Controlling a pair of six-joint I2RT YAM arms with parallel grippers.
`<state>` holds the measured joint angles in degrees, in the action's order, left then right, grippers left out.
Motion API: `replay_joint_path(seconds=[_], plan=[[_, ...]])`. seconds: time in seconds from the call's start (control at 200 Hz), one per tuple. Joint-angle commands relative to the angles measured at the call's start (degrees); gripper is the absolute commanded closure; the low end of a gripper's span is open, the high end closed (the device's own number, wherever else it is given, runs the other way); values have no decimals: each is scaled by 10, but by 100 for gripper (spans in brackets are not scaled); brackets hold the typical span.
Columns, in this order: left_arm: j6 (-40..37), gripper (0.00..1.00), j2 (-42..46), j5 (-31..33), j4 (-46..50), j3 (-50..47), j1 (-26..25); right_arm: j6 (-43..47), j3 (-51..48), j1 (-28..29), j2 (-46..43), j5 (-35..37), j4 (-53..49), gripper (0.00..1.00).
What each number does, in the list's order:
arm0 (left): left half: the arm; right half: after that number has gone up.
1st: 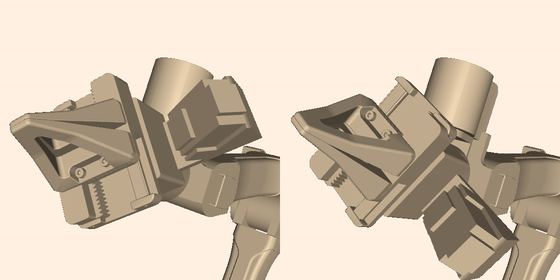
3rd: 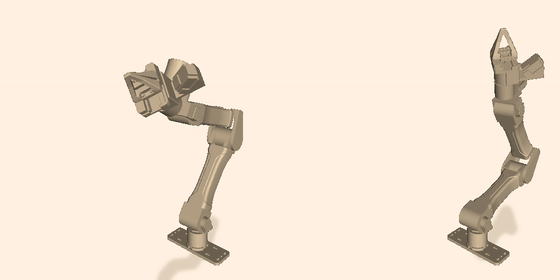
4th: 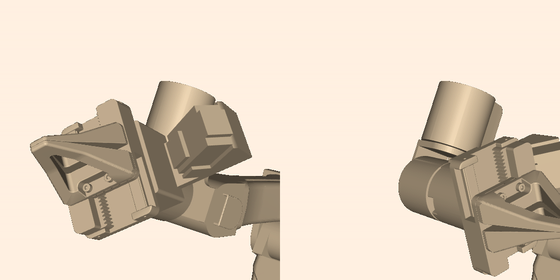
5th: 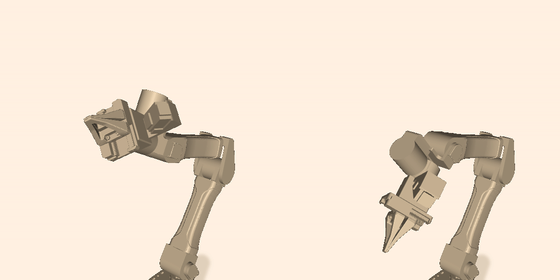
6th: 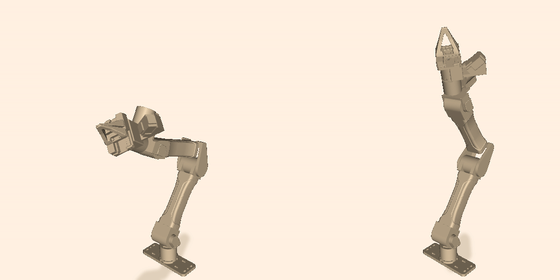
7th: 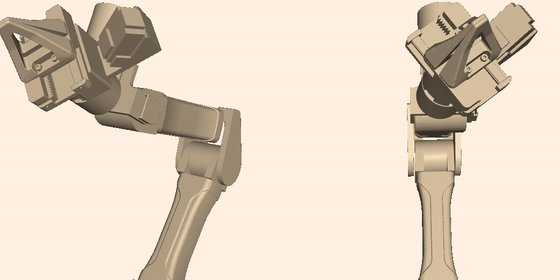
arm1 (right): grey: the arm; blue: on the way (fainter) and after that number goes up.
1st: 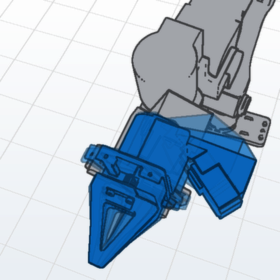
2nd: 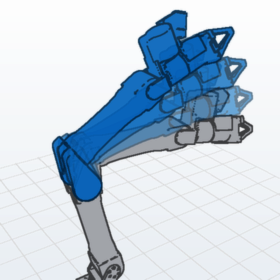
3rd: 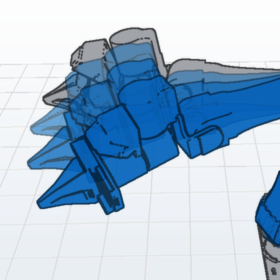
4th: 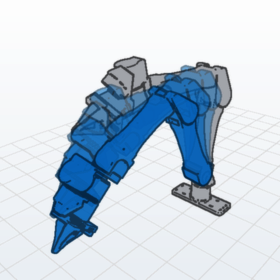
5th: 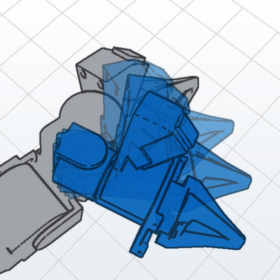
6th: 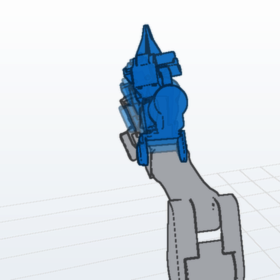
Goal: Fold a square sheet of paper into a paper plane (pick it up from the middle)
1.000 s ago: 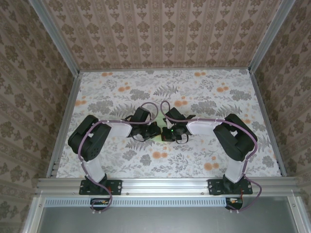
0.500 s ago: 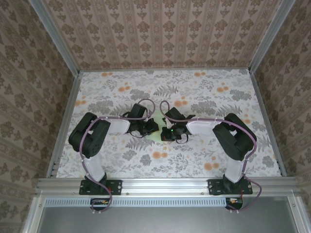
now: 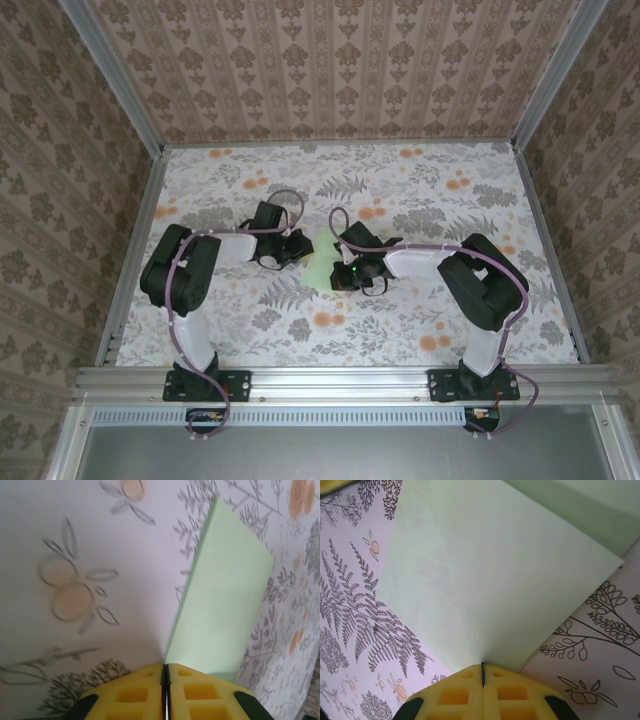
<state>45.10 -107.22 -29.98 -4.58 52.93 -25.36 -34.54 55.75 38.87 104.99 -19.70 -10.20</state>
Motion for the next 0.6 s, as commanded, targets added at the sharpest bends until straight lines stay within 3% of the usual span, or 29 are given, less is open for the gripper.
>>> replay_joint_path(seconds=[0.0,0.225,0.385,0.595], plan=[[-48,86,-20,83,55,12,24,-7,-43,1,34,42,-94,97],[-65,72,49,66,105,30,24,-66,-8,1,-42,27,-17,83],[-63,52,115,64,130,6,24,-84,13,0,-93,73,4,65],[-40,29,182,62,136,-47,19,-59,22,-30,-89,90,-18,54]])
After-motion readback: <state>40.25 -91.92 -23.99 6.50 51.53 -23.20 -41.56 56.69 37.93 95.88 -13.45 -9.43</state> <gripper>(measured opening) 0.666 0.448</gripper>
